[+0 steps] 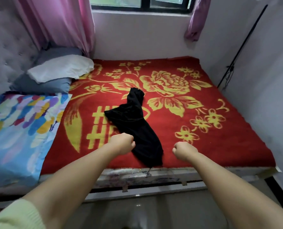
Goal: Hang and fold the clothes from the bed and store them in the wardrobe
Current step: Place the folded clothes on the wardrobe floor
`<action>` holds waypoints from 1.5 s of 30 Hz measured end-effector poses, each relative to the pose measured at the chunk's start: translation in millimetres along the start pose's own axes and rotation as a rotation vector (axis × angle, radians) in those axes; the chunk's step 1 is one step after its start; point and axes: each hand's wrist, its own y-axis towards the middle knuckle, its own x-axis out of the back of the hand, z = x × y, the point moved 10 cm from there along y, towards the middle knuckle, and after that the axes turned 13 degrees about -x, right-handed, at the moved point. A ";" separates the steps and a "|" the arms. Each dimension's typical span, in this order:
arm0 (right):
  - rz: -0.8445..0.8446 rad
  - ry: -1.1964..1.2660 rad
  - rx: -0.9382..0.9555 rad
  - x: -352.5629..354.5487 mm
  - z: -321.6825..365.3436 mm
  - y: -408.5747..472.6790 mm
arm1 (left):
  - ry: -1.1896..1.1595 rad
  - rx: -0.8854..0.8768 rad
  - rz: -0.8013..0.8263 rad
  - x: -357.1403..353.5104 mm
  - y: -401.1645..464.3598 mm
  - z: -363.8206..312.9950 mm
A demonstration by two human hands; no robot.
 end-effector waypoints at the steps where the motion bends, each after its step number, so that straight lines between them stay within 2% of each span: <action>1: 0.011 -0.008 -0.006 -4.4 0.3 5.5 | 0.001 -0.009 0.024 -3.6 8.3 1.2; 5: 0.080 -0.007 -0.050 -24.6 -3.5 45.9 | 0.011 -0.070 0.141 -35.8 54.0 0.4; 11: 0.187 0.032 -0.059 -42.9 -2.2 131.5 | -0.043 -0.109 0.234 -86.6 133.1 -3.7; 15: 0.304 0.022 -0.051 -74.8 -3.8 189.2 | -0.101 -0.072 0.341 -134.0 178.1 -1.1; 20: 0.407 0.027 -0.033 -114.6 -2.4 253.3 | -0.191 -0.034 0.380 -190.5 228.7 -4.0; 23: 0.423 0.134 -0.019 -147.1 13.1 282.8 | -0.224 -0.034 0.382 -236.0 245.5 -2.5; 27: 0.461 0.434 -0.119 -189.8 26.3 299.1 | -0.225 -0.078 0.598 -304.4 227.7 -10.3; 30: 0.541 0.523 -0.172 -209.0 37.9 298.6 | -0.162 -0.119 0.642 -328.9 208.8 -18.1; 32: 0.559 0.524 -0.122 -202.4 53.5 296.4 | -0.267 -0.066 0.568 -319.8 212.0 -12.8; 35: 0.555 0.631 -0.056 -160.0 87.1 290.5 | -0.649 0.112 0.321 -268.5 236.8 16.8; 37: 0.517 0.691 -0.003 -118.0 112.3 285.2 | -0.805 0.145 0.191 -220.4 250.3 34.1; 41: 0.386 0.786 0.120 -10.0 160.7 273.4 | -0.819 0.166 -0.030 -112.4 260.2 70.2; 45: 0.276 0.974 0.234 128.4 207.9 257.1 | -0.754 0.063 -0.297 27.3 266.5 108.1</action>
